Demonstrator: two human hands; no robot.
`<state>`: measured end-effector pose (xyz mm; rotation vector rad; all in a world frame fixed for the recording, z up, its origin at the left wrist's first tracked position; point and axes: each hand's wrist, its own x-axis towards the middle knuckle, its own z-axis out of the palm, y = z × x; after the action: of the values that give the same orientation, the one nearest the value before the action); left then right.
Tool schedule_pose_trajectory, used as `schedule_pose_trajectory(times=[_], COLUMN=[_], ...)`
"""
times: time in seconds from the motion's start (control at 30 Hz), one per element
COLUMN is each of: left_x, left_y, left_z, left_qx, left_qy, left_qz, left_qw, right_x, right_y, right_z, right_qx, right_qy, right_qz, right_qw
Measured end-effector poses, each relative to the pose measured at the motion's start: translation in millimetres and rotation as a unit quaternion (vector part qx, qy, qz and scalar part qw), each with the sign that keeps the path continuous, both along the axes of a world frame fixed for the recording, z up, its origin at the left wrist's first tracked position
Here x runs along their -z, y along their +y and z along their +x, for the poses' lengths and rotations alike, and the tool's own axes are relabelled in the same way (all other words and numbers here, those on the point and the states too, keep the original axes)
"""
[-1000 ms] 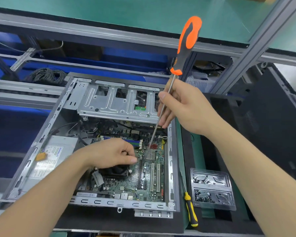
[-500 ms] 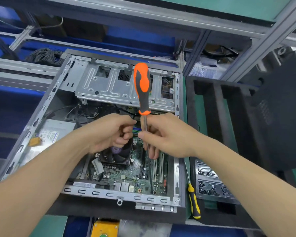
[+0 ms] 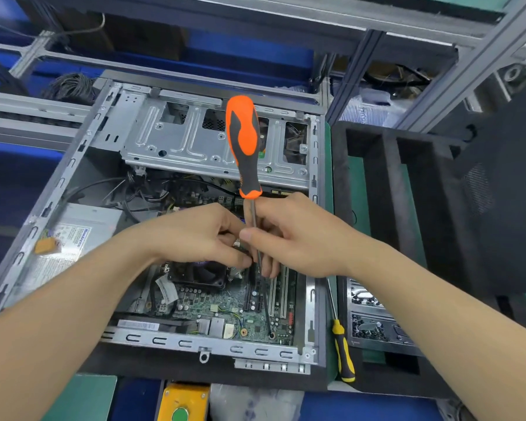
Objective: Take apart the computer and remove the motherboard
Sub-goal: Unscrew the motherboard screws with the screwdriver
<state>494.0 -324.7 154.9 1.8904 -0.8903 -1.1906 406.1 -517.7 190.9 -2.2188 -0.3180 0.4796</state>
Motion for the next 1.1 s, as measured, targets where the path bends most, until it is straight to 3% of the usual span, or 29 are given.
schedule_pose_trajectory(times=[0.27,0.47,0.67,0.8,1.0,1.1], left_x=[10,25,22,23,20,23], left_y=[-5,-6,-11,-9,-18,-18], left_z=[-4,-2,-8,-16,-23,-24], left_qx=[0.059,0.049,0.089,0.094,0.088,0.054], left_qy=[0.009,0.048,0.088,0.112,0.069,0.06], left_qz=[-0.04,-0.068,-0.105,-0.099,-0.14,-0.146], left_qw=[0.997,0.995,0.987,0.984,0.984,0.986], right_x=[4,5,-11,-22,-31,-26], right_y=[0,-3,-13,-14,-20,-21], right_z=[2,1,6,9,2,-4], right_qx=[-0.02,-0.032,-0.113,-0.188,-0.153,-0.094], right_qy=[-0.041,-0.051,0.056,0.081,0.029,0.012], right_qz=[-0.018,-0.01,0.084,0.062,-0.004,0.025], right_qw=[0.999,0.998,0.988,0.977,0.988,0.995])
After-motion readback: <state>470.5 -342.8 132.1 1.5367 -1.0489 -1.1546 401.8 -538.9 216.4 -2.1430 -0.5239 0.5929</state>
